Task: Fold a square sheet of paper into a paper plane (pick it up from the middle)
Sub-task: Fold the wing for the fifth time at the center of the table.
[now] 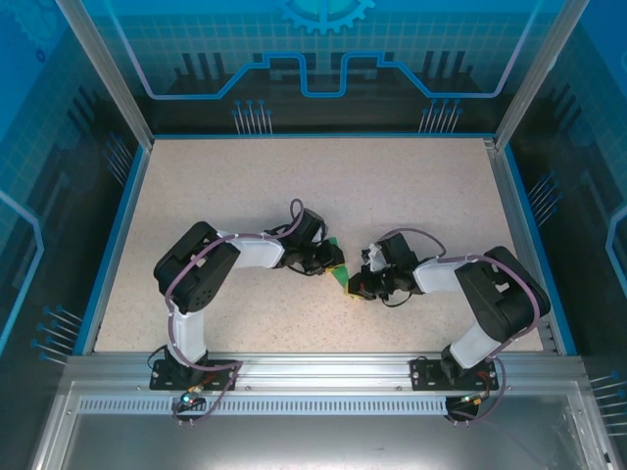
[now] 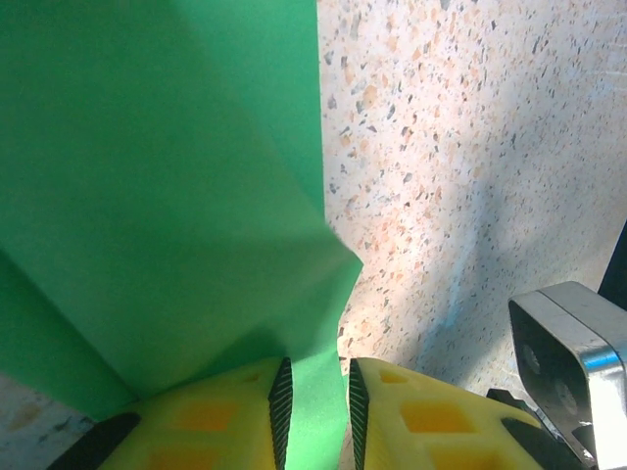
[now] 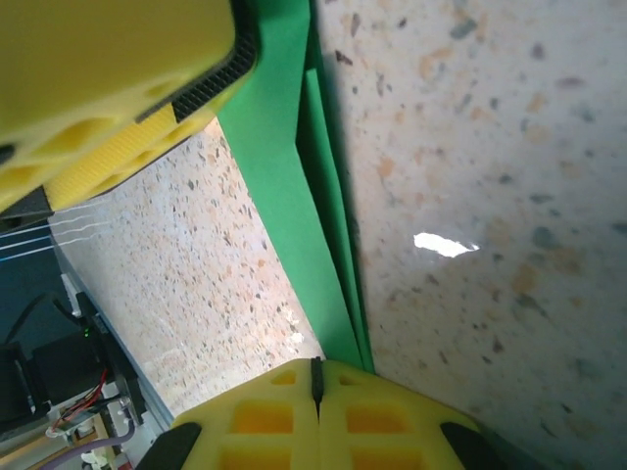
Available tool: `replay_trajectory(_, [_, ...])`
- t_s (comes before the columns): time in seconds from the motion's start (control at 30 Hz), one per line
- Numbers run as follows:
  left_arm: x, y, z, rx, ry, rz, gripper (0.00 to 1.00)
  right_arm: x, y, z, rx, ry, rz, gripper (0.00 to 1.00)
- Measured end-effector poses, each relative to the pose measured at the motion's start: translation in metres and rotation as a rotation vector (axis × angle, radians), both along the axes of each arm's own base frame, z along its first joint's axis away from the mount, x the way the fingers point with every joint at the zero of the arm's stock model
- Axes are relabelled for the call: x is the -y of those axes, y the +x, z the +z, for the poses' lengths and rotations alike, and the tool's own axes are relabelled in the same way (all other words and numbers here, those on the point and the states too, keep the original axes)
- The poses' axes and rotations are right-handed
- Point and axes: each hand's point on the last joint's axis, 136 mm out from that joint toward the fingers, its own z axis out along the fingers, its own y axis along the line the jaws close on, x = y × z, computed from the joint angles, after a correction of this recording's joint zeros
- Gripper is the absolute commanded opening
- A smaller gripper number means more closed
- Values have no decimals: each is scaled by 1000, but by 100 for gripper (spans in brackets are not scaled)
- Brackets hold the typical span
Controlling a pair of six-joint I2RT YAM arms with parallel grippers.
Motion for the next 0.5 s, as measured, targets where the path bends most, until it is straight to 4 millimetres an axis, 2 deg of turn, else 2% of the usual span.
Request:
replay_trajectory(0.37, [0, -1, 0, -1, -1, -2, 27, 11, -18, 4, -35, -2, -7, 3])
replay_trajectory(0.5, [1, -1, 0, -1, -1, -2, 28, 11, -15, 16, -27, -2, -23, 4])
